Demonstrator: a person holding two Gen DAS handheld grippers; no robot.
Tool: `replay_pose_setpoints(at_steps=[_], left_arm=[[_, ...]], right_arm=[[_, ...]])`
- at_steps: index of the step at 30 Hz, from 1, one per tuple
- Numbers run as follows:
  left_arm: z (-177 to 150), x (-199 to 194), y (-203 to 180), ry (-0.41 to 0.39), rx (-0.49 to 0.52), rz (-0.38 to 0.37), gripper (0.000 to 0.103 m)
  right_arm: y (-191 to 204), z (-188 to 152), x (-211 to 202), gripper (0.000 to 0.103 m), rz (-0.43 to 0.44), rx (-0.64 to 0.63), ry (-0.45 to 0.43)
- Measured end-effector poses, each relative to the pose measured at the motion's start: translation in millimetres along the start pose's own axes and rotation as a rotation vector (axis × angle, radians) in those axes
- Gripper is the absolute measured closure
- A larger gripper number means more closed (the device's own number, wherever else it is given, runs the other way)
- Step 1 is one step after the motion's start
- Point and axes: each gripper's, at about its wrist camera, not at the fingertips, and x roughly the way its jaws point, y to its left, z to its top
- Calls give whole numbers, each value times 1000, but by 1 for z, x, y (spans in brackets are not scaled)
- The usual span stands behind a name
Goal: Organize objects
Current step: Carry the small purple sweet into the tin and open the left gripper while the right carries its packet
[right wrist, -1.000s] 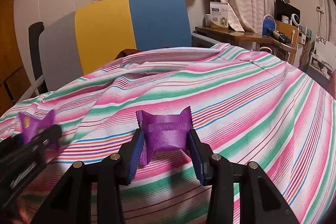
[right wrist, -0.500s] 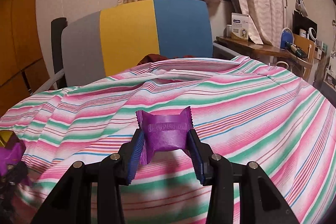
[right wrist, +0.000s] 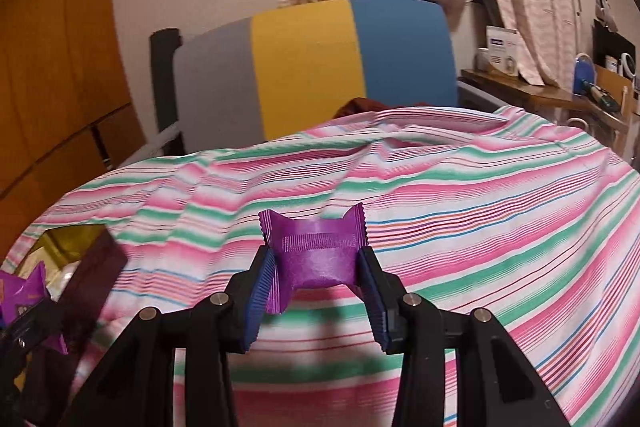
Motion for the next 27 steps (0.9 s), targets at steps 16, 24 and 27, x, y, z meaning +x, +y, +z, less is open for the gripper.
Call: replay_pose_setpoints(at_steps=[16, 24, 27], left_arm=[[33, -8, 138, 45, -262, 187, 60], [22, -1, 179, 103, -435, 216, 53], [16, -8, 179, 90, -424, 225, 29]], right_arm=[[59, -21, -22, 60, 129, -47, 31], [97, -35, -30, 60, 216, -85, 63], [108, -36, -34, 60, 237, -101, 61]])
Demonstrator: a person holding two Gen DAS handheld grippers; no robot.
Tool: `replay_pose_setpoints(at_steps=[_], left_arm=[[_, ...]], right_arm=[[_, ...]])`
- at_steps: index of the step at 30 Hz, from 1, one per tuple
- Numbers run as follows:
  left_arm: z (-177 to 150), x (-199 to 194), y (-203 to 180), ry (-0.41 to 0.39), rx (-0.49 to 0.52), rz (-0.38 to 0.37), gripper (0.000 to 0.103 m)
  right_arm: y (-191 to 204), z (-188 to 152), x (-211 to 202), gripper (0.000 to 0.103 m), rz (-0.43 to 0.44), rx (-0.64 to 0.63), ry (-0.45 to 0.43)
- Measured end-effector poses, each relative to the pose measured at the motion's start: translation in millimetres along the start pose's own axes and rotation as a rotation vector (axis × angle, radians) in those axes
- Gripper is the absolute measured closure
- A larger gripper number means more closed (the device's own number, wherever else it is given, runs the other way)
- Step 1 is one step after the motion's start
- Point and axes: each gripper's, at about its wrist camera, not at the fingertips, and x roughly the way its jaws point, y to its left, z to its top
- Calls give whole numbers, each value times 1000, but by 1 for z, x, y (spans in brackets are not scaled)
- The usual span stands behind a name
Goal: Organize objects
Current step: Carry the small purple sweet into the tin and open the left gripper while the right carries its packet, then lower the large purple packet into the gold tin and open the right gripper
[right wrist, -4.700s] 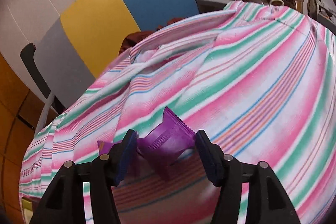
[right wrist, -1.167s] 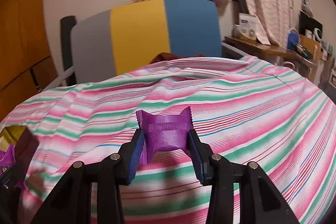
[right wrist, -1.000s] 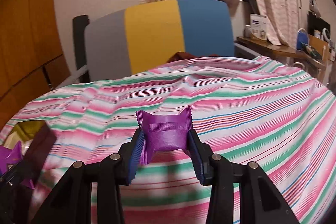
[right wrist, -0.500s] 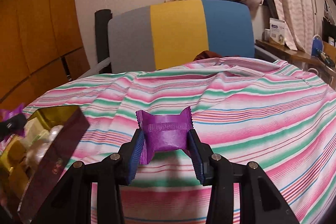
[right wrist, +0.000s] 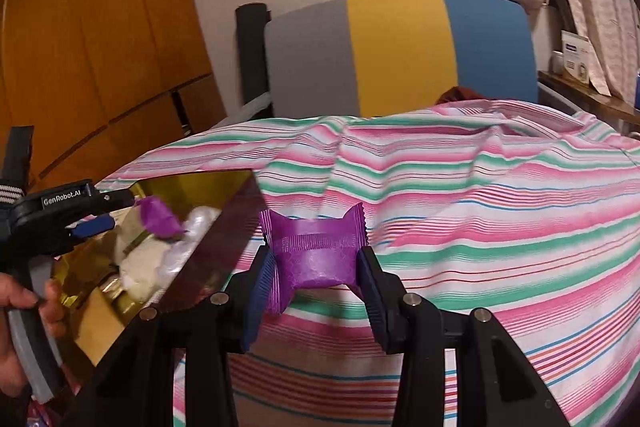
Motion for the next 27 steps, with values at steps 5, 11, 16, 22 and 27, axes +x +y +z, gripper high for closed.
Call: replay_pose_setpoints(at_steps=[5, 11, 16, 22, 27], left_arm=[[-10, -15, 1, -37, 21, 6, 9], [-23, -39, -3, -78, 59, -2, 2], [-42, -55, -7, -89, 126, -1, 0], [-58, -66, -1, -79, 155, 25, 0], [-60, -72, 10, -73, 149, 37, 0]], right_arm=[[13, 2, 0, 60, 35, -6, 10], [29, 4, -2, 60, 79, -20, 15], [37, 7, -3, 60, 104, -32, 18], [56, 11, 4, 60, 137, -71, 51], [79, 25, 23, 60, 174, -126, 104]])
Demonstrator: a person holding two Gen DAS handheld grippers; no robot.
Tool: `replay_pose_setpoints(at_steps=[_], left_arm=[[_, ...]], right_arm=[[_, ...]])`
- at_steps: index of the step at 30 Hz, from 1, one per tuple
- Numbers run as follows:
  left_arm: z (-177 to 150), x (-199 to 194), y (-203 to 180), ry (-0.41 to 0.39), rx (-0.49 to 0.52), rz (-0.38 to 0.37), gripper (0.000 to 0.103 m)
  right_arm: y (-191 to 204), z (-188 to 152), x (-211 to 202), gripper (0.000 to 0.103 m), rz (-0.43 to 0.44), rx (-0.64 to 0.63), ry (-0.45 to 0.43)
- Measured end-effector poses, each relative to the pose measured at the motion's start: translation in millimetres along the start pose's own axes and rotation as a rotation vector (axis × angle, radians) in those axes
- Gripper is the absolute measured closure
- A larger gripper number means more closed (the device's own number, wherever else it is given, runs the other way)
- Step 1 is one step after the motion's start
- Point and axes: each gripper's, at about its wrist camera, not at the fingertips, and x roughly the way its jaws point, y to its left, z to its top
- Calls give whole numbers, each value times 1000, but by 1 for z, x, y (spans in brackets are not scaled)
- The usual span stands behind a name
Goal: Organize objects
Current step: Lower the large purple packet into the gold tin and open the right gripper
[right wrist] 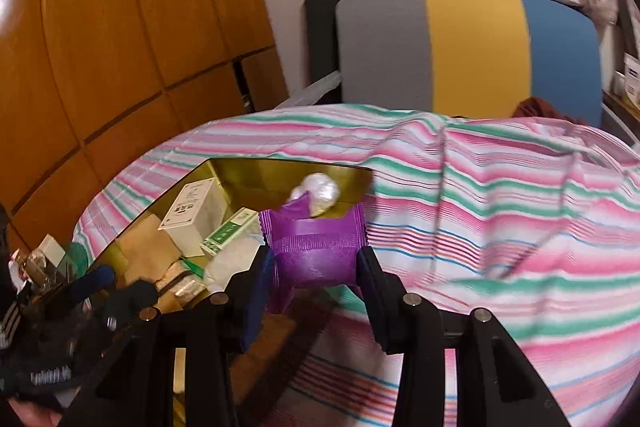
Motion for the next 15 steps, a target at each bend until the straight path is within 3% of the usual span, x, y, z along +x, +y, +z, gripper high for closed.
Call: replay_pose_setpoints(at_steps=[7, 15], left_arm=[[-4, -8, 26, -15, -28, 57, 0], [-8, -15, 59, -7, -84, 94, 0]], right_arm=[[32, 36, 42, 60, 66, -101, 79], [59, 63, 96, 60, 53, -144, 170]])
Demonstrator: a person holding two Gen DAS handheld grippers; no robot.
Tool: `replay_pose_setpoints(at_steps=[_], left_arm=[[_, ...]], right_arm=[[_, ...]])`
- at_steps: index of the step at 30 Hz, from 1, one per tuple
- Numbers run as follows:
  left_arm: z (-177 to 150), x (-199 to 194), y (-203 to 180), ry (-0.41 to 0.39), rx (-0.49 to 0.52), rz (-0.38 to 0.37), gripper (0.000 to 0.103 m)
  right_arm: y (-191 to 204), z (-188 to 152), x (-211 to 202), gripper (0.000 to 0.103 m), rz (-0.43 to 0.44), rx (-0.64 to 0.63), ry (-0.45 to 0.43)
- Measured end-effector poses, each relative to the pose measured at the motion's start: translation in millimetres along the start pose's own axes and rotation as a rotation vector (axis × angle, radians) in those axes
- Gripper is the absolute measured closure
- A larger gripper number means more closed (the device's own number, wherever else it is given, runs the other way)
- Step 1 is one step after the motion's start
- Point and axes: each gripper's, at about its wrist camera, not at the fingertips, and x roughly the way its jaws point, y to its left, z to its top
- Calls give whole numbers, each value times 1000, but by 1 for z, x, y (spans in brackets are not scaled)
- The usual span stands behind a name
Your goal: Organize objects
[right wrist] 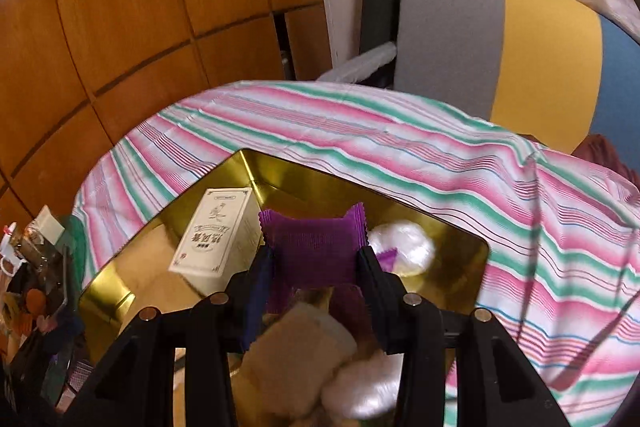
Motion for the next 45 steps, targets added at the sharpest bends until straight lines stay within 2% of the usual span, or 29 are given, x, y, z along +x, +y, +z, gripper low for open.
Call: replay_pose_setpoints(at_steps=[3, 6, 10, 17, 26, 33, 39, 45], left_arm=[[1, -1, 6, 1, -17, 1, 0], [2, 0, 9, 7, -21, -3, 0], [1, 1, 9, 11, -16, -12, 0], [1, -2, 7, 18, -32, -14, 0], [7, -11, 2, 0, -11, 25, 0], [15, -13, 8, 14, -16, 68, 0], [19, -15, 7, 50, -19, 134, 0], [19, -21, 2, 48, 4, 149, 0]], right_arm=[[5, 7, 16, 59, -24, 1, 33], [7, 9, 21, 59, -89, 1, 32], [3, 7, 17, 59, -74, 49, 24], [11, -8, -2, 59, -70, 20, 5], [22, -28, -27, 58, -100, 22, 0], [29, -41, -47, 56, -137, 46, -10], [34, -51, -60, 56, -153, 50, -23], [36, -57, -75, 55, -179, 63, -36]])
